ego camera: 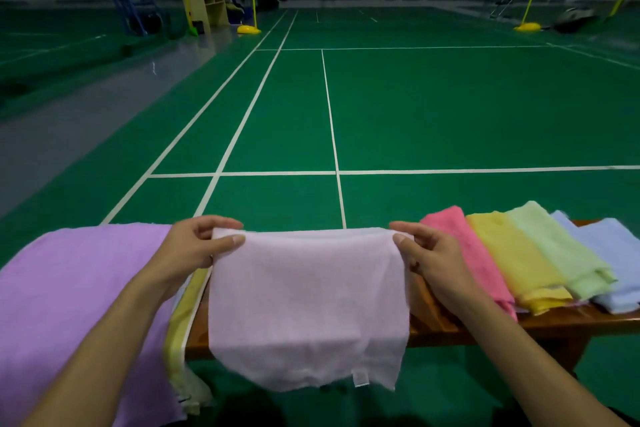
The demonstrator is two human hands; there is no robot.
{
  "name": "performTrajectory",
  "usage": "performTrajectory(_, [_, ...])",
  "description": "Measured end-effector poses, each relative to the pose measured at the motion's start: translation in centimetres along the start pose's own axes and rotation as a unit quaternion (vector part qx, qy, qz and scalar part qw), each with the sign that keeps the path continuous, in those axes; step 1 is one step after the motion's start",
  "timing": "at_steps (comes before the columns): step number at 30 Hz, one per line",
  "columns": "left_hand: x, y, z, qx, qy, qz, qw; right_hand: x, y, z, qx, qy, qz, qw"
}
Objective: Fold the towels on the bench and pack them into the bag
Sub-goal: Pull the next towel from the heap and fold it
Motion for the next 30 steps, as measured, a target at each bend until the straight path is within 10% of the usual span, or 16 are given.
performTrajectory(10, [2.0,7.2,0.8,-0.162,0.119,-0.007,0.98,1.4,-6.4,2.9,0.099,0.067,0.05,0.992])
performTrajectory(21, [3.3,11.4,0.6,-0.237,0.289,0.047,0.926,1.2,-12.5,3.8,0.252,0.174,-0.238,0.922])
performTrajectory(30, [3.1,12.1,0.8,-0.21,0.252,-0.018,0.944,2.5,-14.0,3.6,0.27,0.211,-0.227,0.912])
Point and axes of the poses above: each hand's wrist, its own z-axis towards the middle knuckle, its own x-axis out of the back of the hand, y = z × x, the point moved 8 cm from there along z, towards the middle knuckle, and after that the axes turned 2 degrees about x, right-handed, at the moved point
